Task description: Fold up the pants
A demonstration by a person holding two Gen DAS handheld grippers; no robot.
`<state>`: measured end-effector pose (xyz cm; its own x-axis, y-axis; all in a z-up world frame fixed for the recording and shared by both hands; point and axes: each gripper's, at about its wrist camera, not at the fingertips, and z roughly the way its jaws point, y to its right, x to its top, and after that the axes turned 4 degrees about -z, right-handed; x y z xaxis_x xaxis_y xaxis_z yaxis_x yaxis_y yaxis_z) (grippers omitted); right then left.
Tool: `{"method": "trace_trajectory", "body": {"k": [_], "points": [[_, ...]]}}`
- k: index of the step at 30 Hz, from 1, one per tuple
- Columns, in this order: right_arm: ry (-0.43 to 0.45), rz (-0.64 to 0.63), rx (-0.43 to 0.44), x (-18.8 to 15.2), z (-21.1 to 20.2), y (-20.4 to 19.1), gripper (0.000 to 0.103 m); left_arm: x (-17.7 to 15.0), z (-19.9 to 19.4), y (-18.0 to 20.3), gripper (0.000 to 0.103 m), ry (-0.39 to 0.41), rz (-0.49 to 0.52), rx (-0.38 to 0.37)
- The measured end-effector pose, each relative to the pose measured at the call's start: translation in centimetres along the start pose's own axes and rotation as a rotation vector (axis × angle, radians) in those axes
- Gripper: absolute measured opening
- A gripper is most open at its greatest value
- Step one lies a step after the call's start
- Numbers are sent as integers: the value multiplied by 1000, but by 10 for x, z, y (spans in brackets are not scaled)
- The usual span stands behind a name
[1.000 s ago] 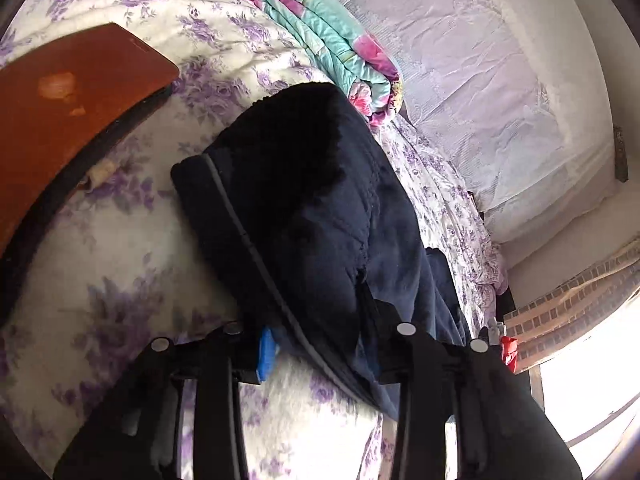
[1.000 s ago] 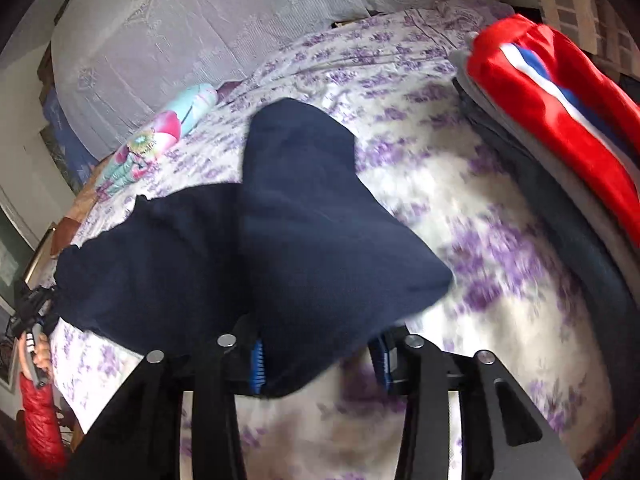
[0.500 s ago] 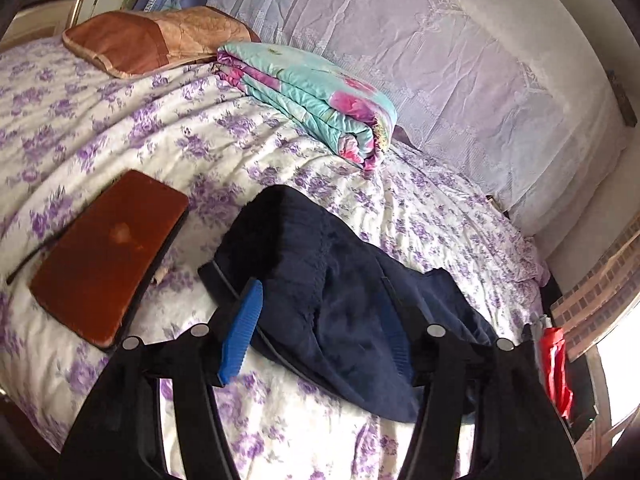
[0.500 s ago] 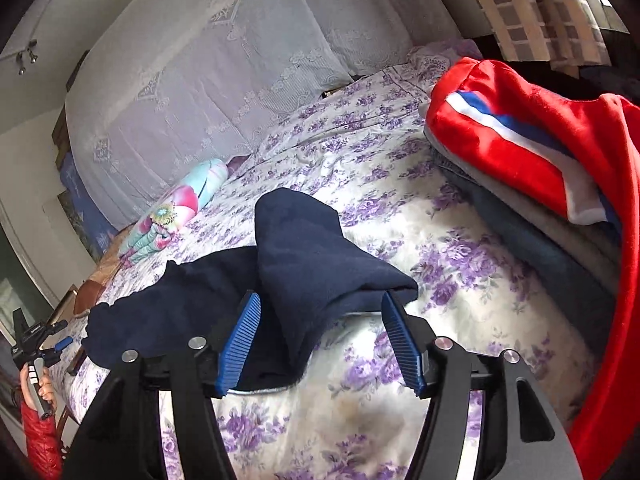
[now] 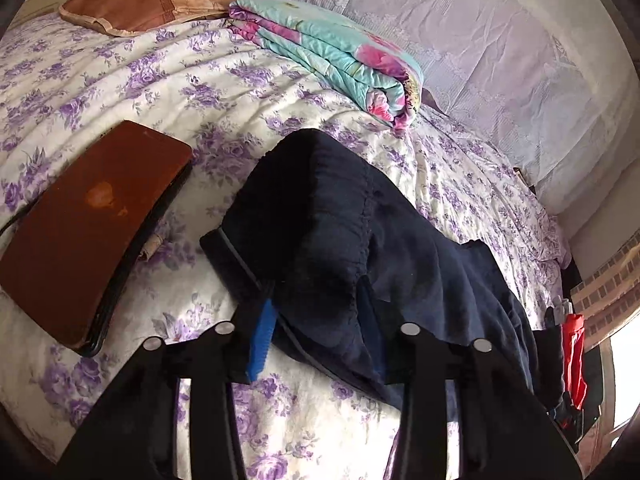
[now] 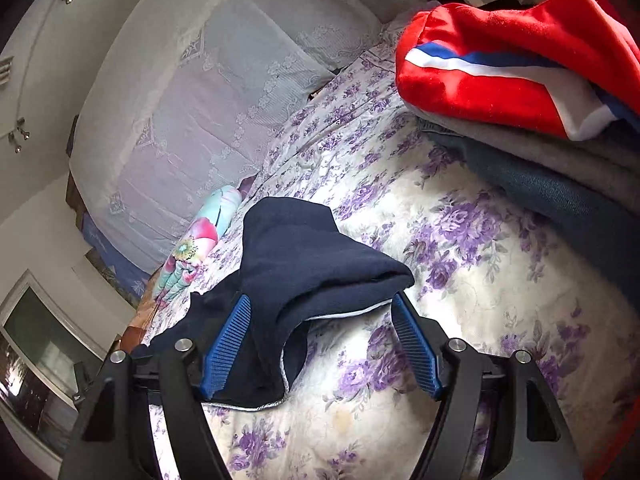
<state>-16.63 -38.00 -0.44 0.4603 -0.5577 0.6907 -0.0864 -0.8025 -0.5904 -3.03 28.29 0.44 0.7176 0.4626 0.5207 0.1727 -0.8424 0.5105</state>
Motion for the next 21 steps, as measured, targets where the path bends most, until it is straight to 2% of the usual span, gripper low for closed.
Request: {"method": "trace_trajectory", "body": {"k": [5, 6, 9, 12, 14, 15, 16, 18, 21], "points": [[-6, -5, -1, -1, 1, -1, 74, 3, -14, 9, 28, 36, 16, -21], [-6, -5, -1, -1, 2, -2, 74, 5, -11, 10, 32, 32, 12, -19], [-5, -7, -2, -1, 1, -1, 74, 2, 7, 8, 57, -16, -28, -20], [-8, -6, 1, -1, 2, 0, 75, -9, 14, 8, 59, -11, -20, -27], [-13, -9, 0, -1, 3, -1, 75, -15, 9, 12, 52, 16, 0, -13], [-14, -11, -1, -1, 3, -1, 75, -16, 6, 14, 31, 30, 11, 9], [-15, -13, -2, -1, 3, -2, 76, -15, 1, 14, 20, 36, 8, -29], [-13, -14, 0, -2, 3, -2, 76, -9, -17, 13, 18, 61, -29, -131], [5, -17, 20, -2, -1, -3, 75, -2, -43, 26, 18, 133, -22, -191]]}}
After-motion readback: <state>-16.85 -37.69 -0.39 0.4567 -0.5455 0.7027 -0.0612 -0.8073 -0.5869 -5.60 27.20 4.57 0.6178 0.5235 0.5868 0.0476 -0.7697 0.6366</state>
